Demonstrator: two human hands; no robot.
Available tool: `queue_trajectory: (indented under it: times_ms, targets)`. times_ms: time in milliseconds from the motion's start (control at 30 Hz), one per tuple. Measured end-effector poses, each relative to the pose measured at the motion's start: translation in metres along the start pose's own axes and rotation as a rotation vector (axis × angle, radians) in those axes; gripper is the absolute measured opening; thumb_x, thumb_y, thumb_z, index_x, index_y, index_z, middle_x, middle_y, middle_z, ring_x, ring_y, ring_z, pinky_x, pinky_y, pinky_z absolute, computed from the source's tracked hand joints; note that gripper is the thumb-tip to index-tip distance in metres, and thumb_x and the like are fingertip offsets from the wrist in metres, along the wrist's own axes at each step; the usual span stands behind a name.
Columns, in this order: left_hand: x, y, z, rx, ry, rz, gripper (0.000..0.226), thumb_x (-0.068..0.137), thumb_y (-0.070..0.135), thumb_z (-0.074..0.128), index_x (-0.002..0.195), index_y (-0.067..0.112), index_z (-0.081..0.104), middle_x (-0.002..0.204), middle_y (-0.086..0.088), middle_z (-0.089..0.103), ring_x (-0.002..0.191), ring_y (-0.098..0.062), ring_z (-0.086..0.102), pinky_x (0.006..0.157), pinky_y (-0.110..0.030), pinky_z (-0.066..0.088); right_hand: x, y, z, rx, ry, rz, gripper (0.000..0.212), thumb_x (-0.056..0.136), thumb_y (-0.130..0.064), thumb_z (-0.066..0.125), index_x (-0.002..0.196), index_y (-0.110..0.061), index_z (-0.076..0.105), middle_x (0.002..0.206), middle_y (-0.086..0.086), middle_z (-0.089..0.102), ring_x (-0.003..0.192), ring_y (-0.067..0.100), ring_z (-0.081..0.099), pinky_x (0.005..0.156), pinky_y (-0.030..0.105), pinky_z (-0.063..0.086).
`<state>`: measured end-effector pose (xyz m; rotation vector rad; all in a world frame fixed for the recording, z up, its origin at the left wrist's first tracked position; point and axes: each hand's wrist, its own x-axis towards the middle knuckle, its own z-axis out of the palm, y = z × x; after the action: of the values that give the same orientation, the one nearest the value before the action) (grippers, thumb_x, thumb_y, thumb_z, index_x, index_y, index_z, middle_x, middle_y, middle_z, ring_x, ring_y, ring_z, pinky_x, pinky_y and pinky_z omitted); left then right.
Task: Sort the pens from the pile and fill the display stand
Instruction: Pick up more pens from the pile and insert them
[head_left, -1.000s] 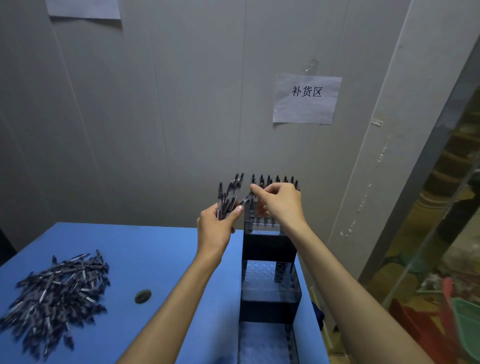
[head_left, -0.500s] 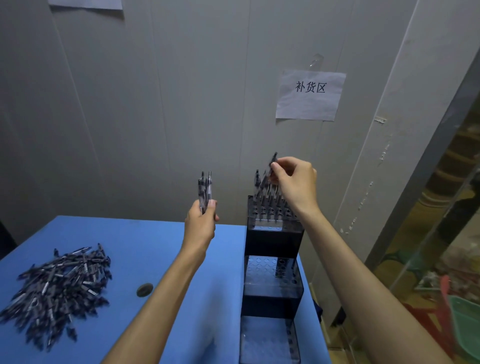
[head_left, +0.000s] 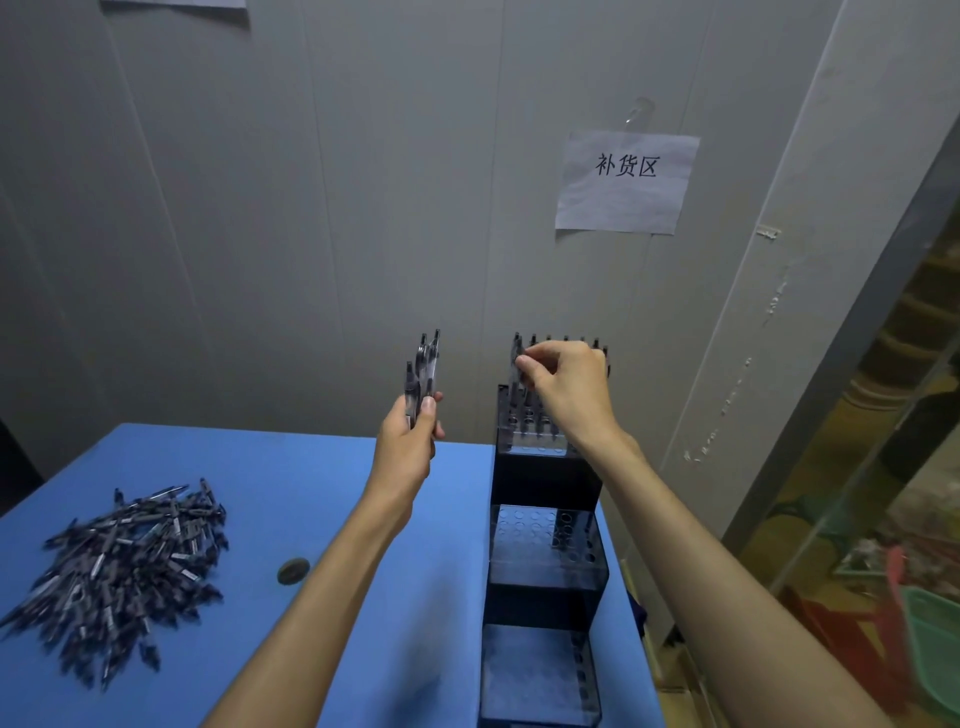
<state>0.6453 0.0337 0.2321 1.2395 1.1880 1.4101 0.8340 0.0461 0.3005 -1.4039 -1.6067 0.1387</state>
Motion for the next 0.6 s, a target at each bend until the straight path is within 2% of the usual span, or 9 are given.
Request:
queue_trajectory:
  times_ms: [100, 267, 467, 600]
  targets:
    - [-0.002, 0.0, 0.003, -0.002, -0.002, -0.013, 0.021, 0.109, 0.027, 0.043, 0.107, 0.019, 0.062, 0.077, -0.001, 0.052, 0.052, -0.007, 0.033, 0.043, -0.019, 0.028, -0.009, 0.004, 0.005, -0.035, -0.023, -0.006, 0.016, 0.093, -0.02, 0.07, 0.103, -0.01, 0.078, 0.089, 0.0, 0.077, 0.083, 0.009, 0.07, 0.09, 0.036, 0.058]
    - [-0.007, 0.004, 0.008, -0.081, -0.037, -0.017, 0.021, 0.106, 0.028, 0.051, 0.109, 0.014, 0.067, 0.075, 0.001, 0.055, 0.049, -0.006, 0.033, 0.042, -0.019, 0.026, -0.012, 0.007, 0.004, -0.021, -0.012, 0.011, 0.018, 0.093, -0.02, 0.07, 0.105, -0.009, 0.077, 0.088, 0.001, 0.077, 0.08, 0.01, 0.071, 0.088, 0.038, 0.059]
    - [-0.014, 0.011, 0.019, -0.144, -0.079, -0.009, 0.019, 0.102, 0.027, 0.06, 0.107, 0.013, 0.072, 0.071, 0.005, 0.063, 0.048, -0.01, 0.033, 0.042, -0.021, 0.024, -0.01, 0.01, -0.008, -0.038, -0.011, -0.001, 0.018, 0.09, -0.03, 0.073, 0.094, -0.014, 0.08, 0.079, -0.005, 0.076, 0.072, 0.003, 0.069, 0.085, 0.034, 0.059]
    - [-0.017, 0.018, 0.027, -0.147, -0.085, 0.009, 0.011, 0.095, 0.024, 0.07, 0.1, 0.013, 0.071, 0.071, 0.003, 0.064, 0.05, -0.01, 0.035, 0.044, -0.021, 0.027, -0.009, 0.003, -0.021, 0.109, -0.019, 0.049, 0.023, 0.091, -0.038, 0.071, 0.085, -0.018, 0.08, 0.069, -0.009, 0.073, 0.068, 0.003, 0.07, 0.079, 0.035, 0.061]
